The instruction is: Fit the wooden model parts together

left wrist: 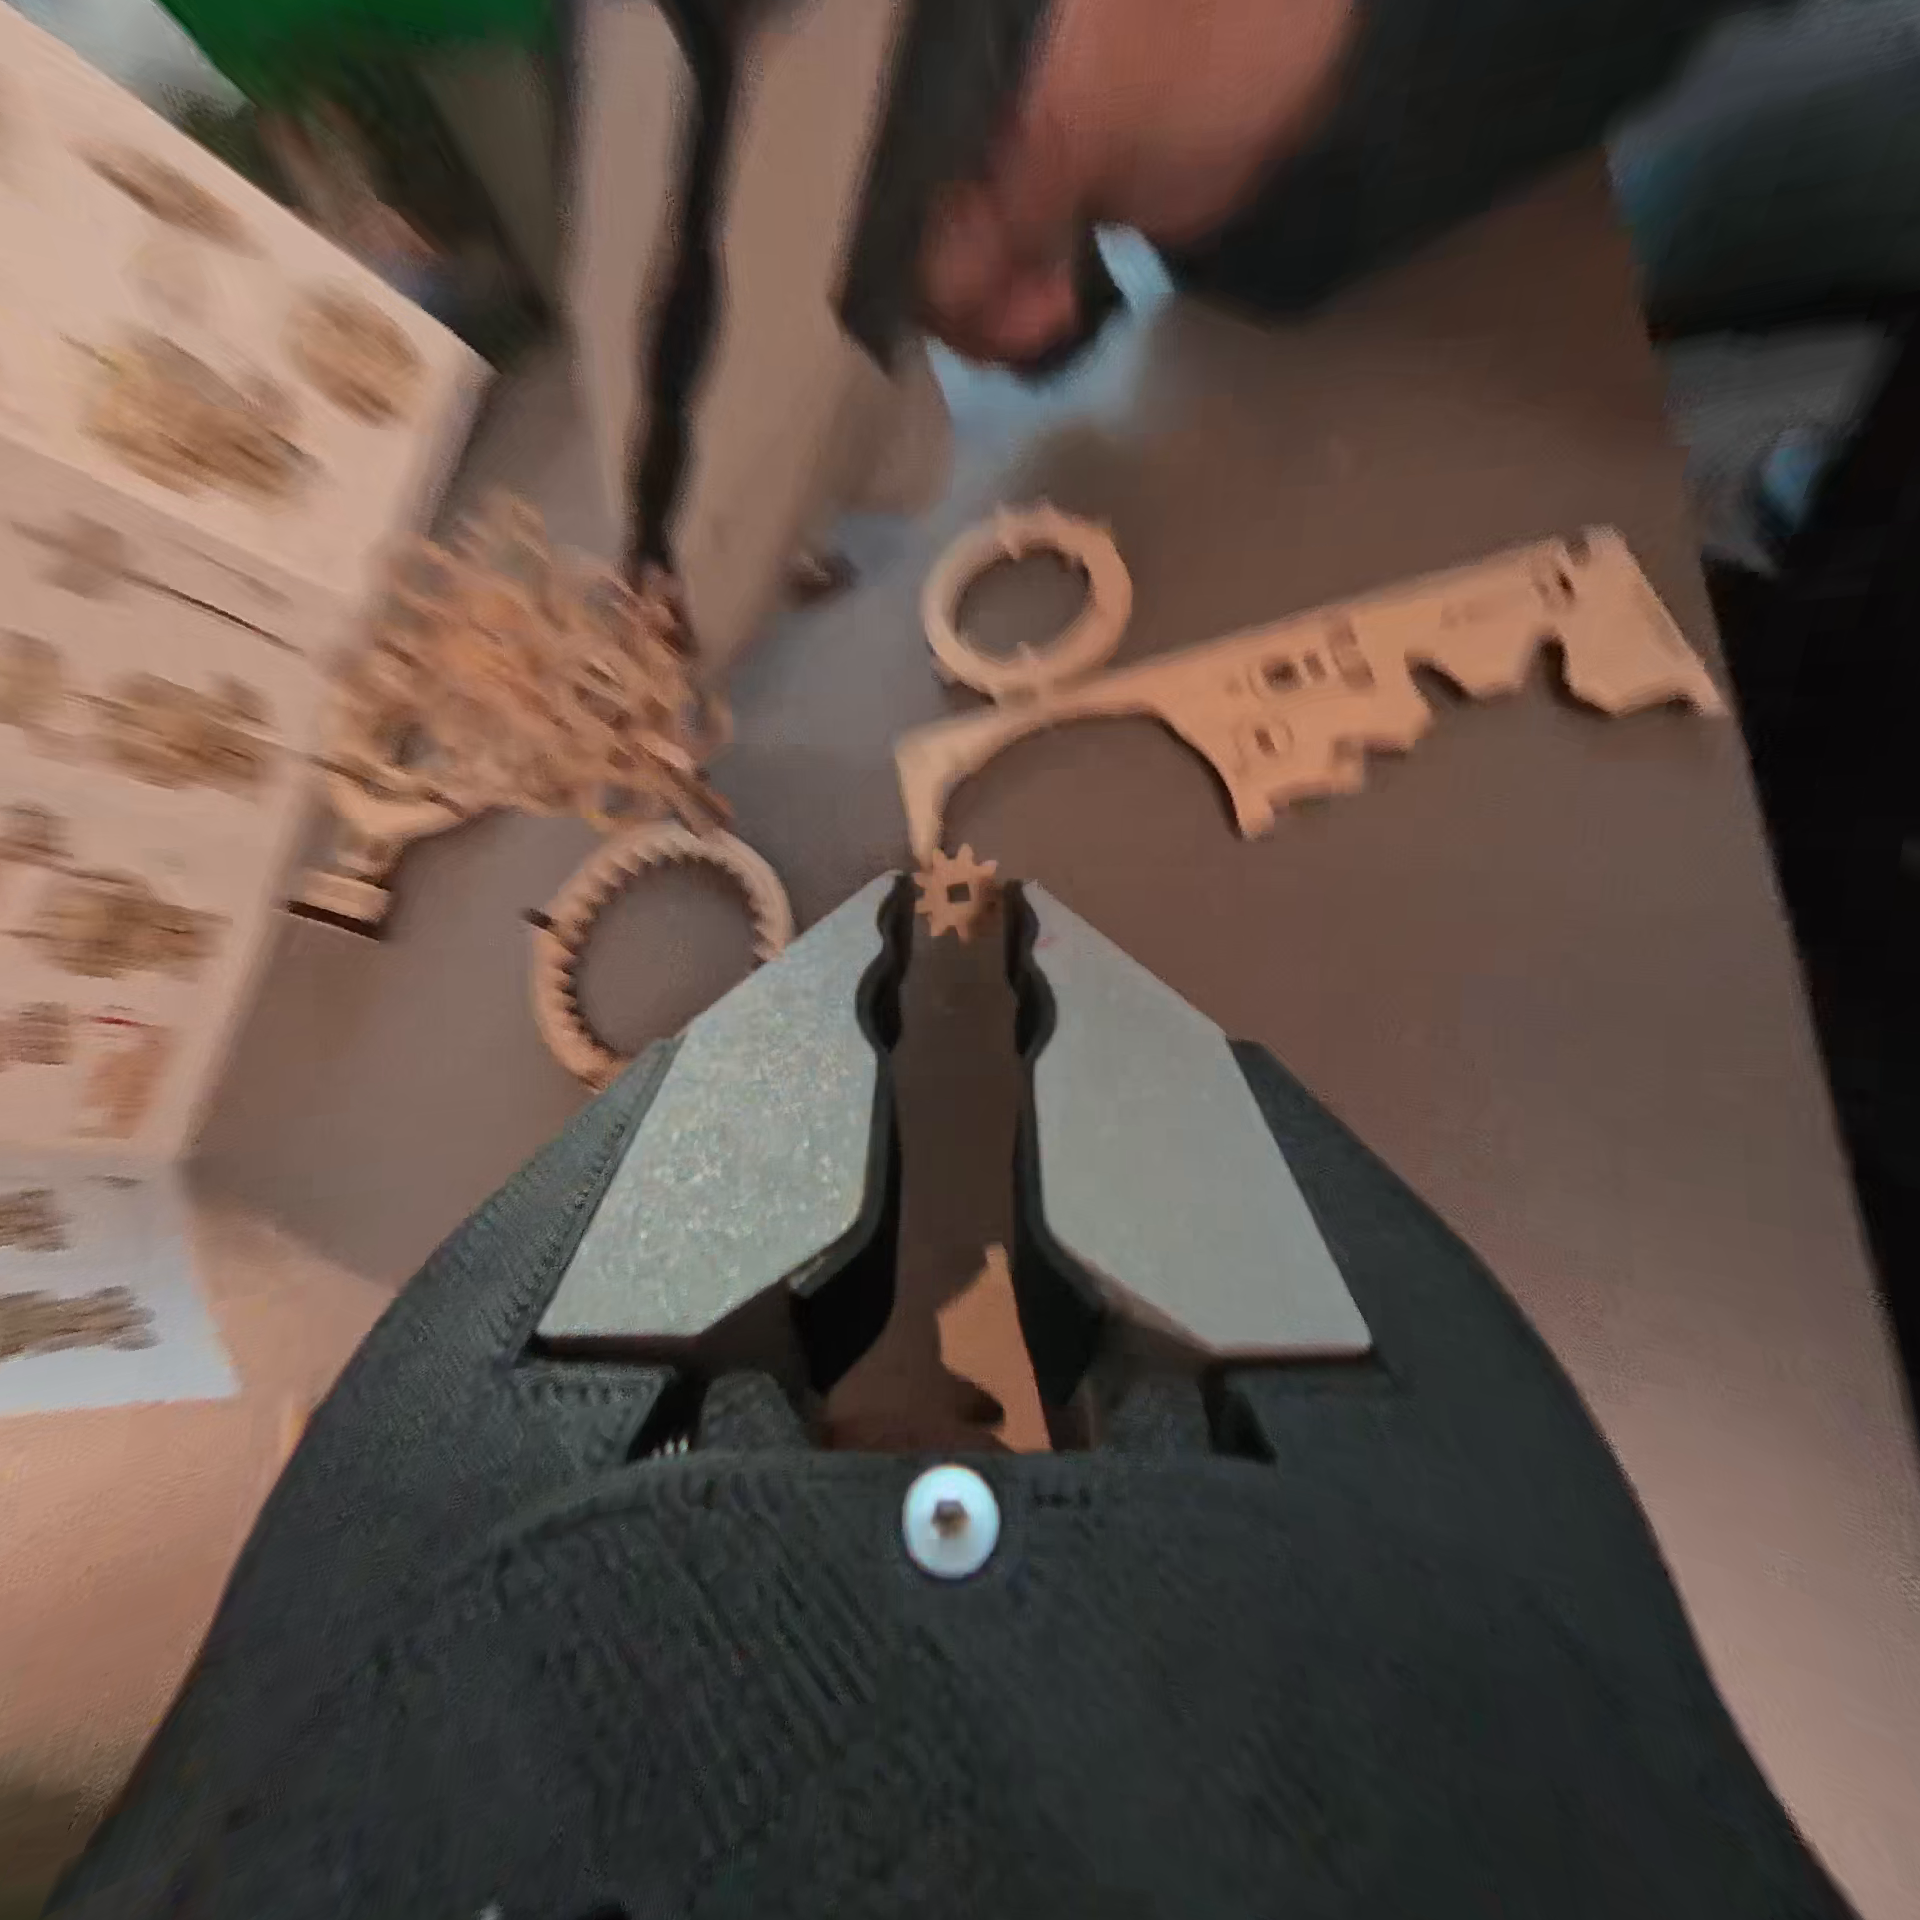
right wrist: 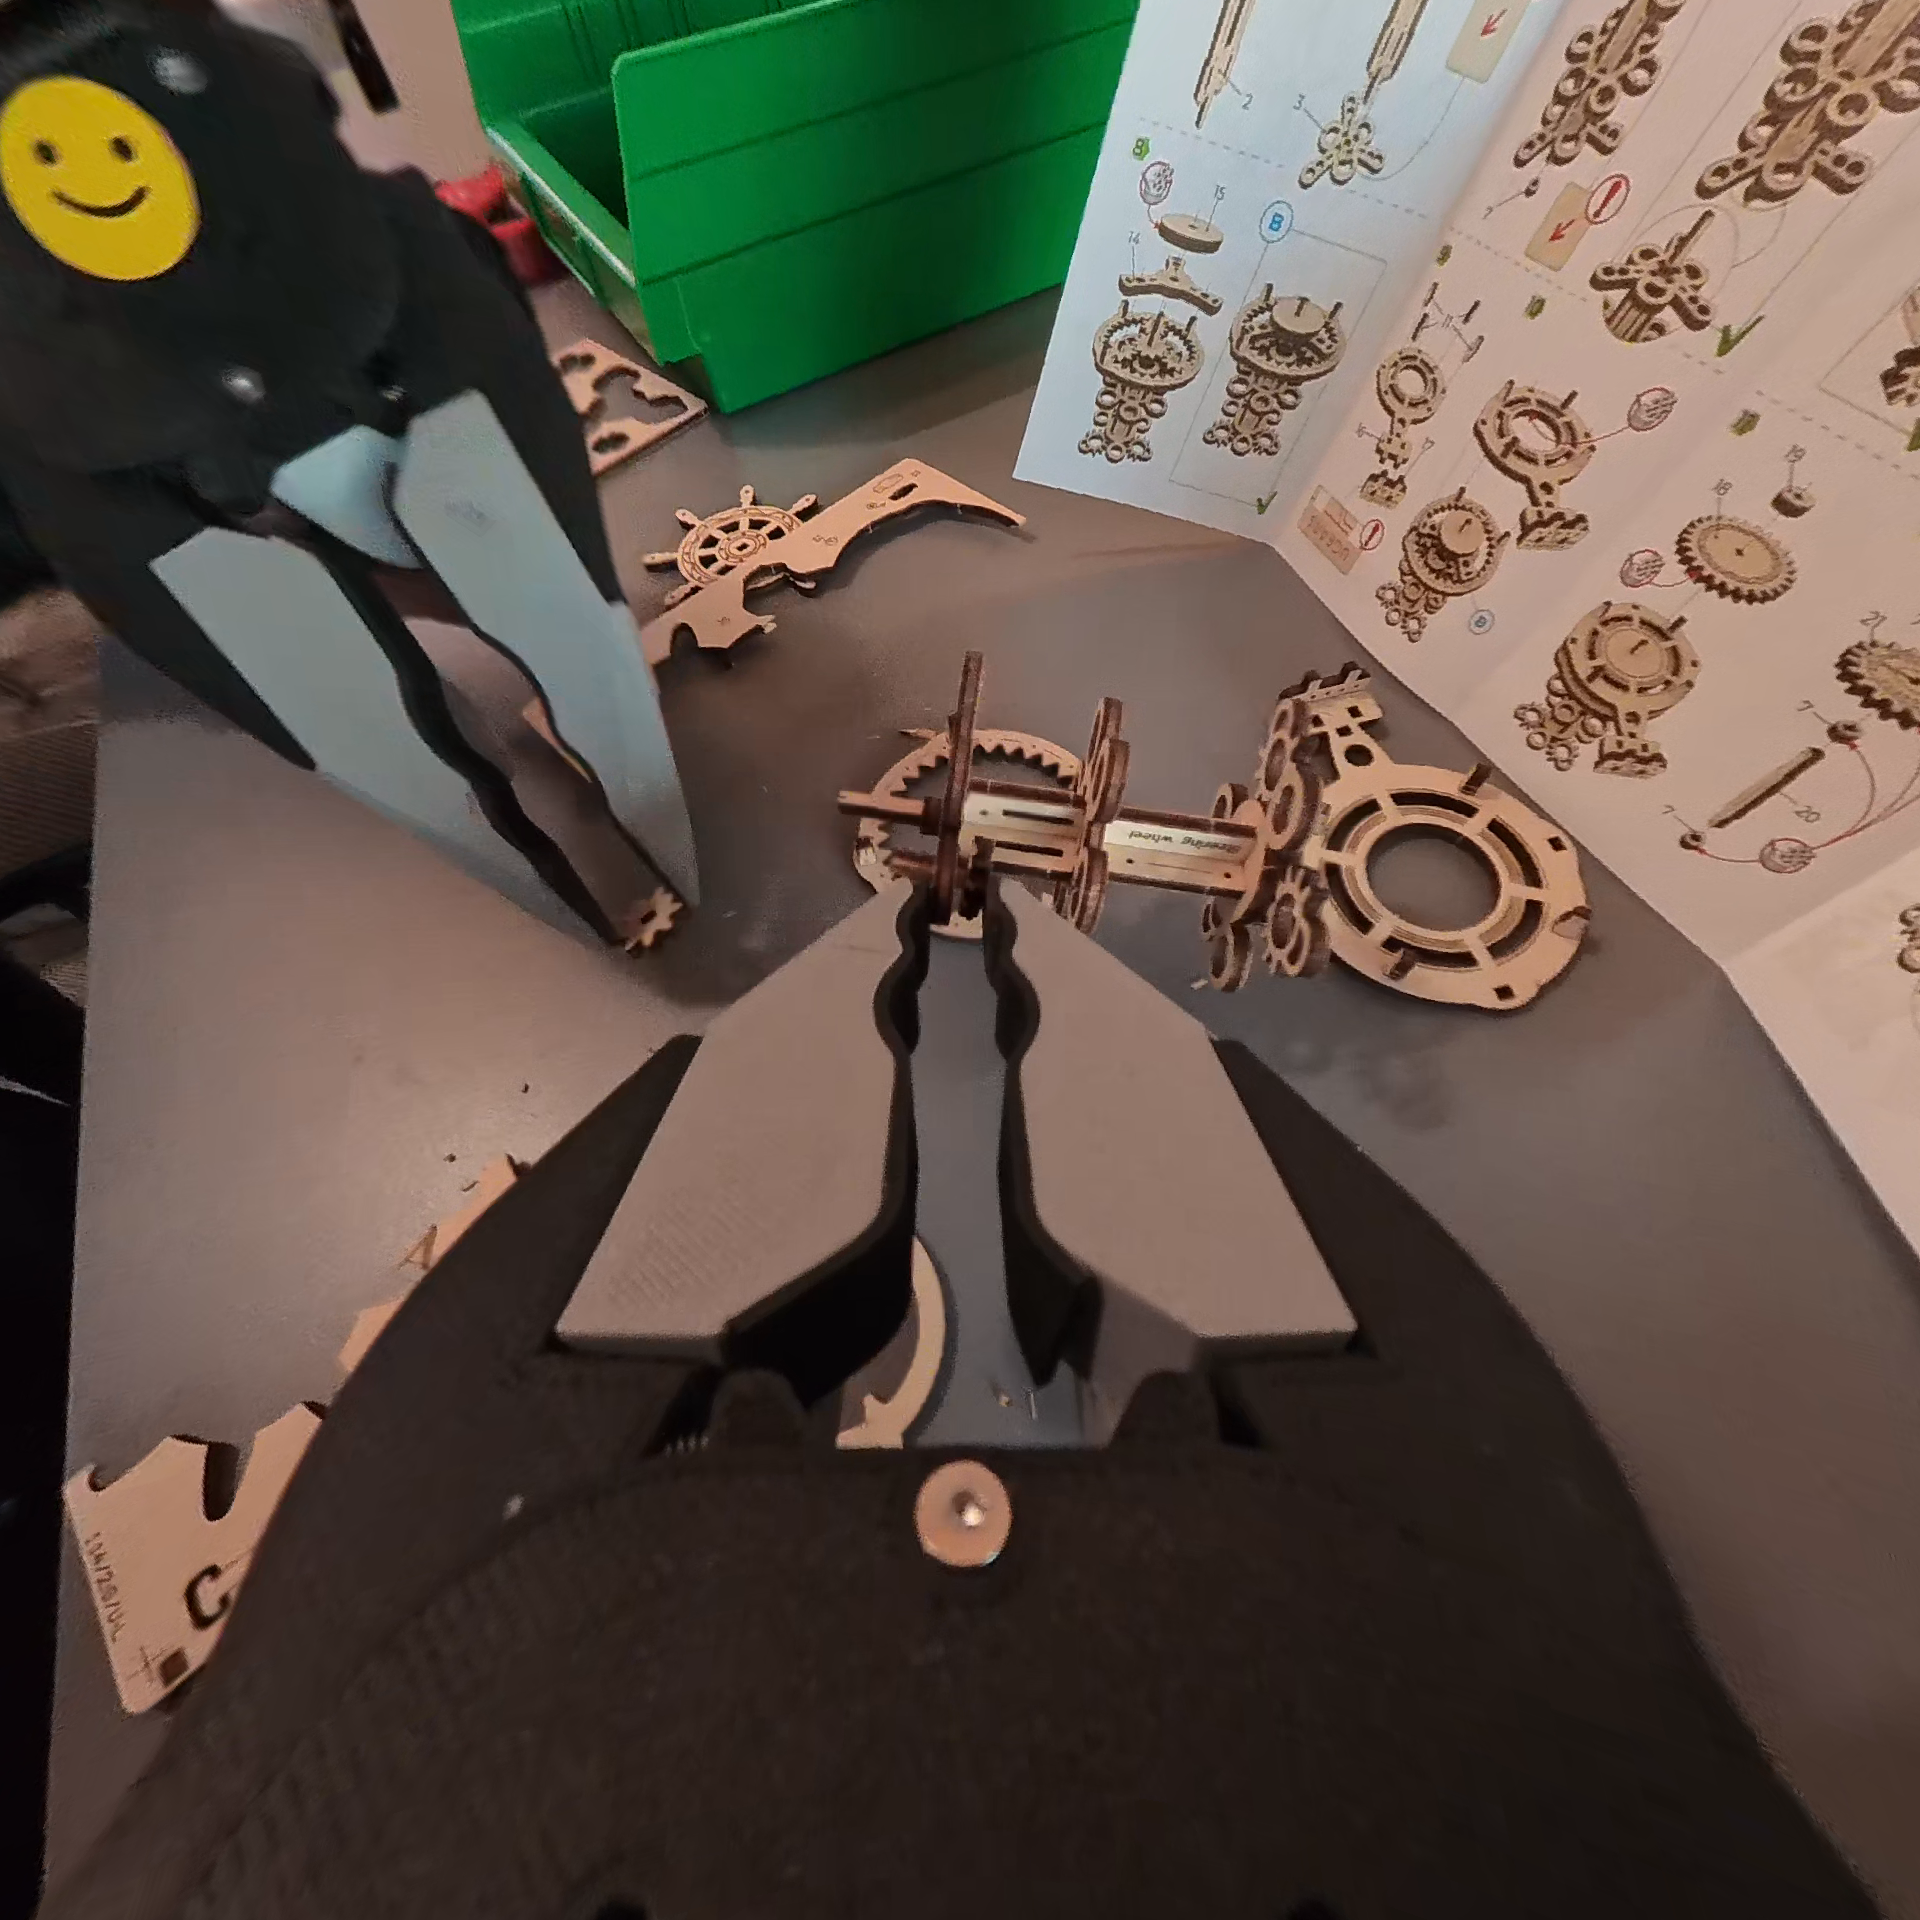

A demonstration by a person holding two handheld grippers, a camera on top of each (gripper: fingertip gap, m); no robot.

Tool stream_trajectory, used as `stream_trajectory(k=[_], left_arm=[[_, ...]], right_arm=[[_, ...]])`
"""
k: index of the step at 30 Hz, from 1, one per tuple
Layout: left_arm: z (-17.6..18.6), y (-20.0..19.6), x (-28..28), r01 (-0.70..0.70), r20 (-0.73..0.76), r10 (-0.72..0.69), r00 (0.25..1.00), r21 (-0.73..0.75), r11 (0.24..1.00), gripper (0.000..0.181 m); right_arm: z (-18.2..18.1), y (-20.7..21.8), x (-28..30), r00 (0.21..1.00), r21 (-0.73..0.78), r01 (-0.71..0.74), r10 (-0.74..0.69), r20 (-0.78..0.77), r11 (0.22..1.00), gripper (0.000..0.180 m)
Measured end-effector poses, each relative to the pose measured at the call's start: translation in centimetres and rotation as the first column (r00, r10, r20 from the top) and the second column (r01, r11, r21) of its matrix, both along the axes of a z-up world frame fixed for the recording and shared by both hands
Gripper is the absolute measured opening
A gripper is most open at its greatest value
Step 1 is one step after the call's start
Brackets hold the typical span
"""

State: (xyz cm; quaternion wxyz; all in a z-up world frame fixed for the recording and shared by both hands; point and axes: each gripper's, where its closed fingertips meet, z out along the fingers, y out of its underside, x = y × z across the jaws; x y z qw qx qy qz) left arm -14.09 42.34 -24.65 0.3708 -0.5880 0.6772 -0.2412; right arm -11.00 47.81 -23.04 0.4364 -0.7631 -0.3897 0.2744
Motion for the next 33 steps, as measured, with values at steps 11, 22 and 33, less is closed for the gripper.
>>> stream_trajectory(k=[11,22,33], left_arm=[[9.7,3.7,2.3,-0.504,0.584,0.321,0.746,0.180,0.845,0.013],[9.6,4.1,3.3,-0.507,0.583,0.345,0.735,0.136,0.851,0.013],[9.4,4.0,3.8,-0.484,0.585,0.366,0.724,0.052,0.874,0.013]], right_arm=[[4.8,0.8,0.1,0.968,0.097,0.126,-0.101,-0.229,0.987,0.006],[5.7,0.6,0.1,0.959,0.123,0.135,-0.099,-0.264,0.983,0.006],[6.3,0.2,0.1,0.968,0.201,0.149,-0.102,-0.228,0.968,0.006]])
